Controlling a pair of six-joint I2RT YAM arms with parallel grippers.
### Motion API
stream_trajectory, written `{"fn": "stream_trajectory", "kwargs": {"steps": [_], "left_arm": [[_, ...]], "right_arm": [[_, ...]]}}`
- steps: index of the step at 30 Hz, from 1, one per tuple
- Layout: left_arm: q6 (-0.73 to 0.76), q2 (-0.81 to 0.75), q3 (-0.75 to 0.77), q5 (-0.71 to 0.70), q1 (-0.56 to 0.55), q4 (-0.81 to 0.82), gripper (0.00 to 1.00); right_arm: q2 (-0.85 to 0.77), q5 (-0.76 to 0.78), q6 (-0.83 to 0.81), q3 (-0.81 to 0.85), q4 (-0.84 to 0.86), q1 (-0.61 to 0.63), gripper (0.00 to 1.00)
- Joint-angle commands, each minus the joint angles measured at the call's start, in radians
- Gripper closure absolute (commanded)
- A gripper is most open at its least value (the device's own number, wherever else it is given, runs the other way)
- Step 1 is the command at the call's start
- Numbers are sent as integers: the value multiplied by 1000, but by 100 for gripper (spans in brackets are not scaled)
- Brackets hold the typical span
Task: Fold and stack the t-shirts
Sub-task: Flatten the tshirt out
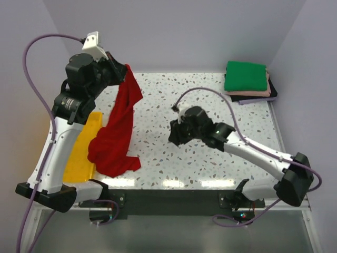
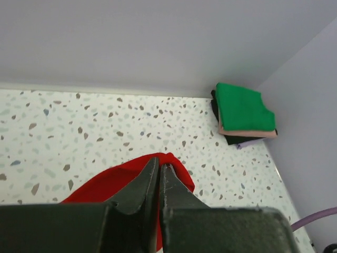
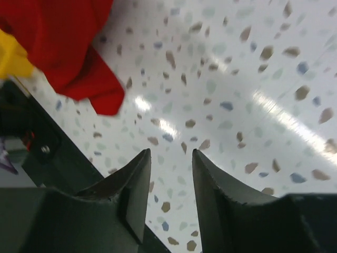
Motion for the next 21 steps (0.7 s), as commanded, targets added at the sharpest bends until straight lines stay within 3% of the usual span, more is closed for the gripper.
{"fn": "stream_trajectory", "kwargs": {"steps": [1,5,12,21], "left_arm": [[28,-50,15,-47,6,56,100],[46,-44,40,-100,6,33,100],[66,-43,84,-148,8,-7,100],[69,-44,94,-149,6,-11,100]], "right_arm": [[24,102,25,-87,224,131,57],[193,181,42,-152,386,228,45],[444,269,71,-83,477,340,46],[559,397,134,-41,471,354,44]]}}
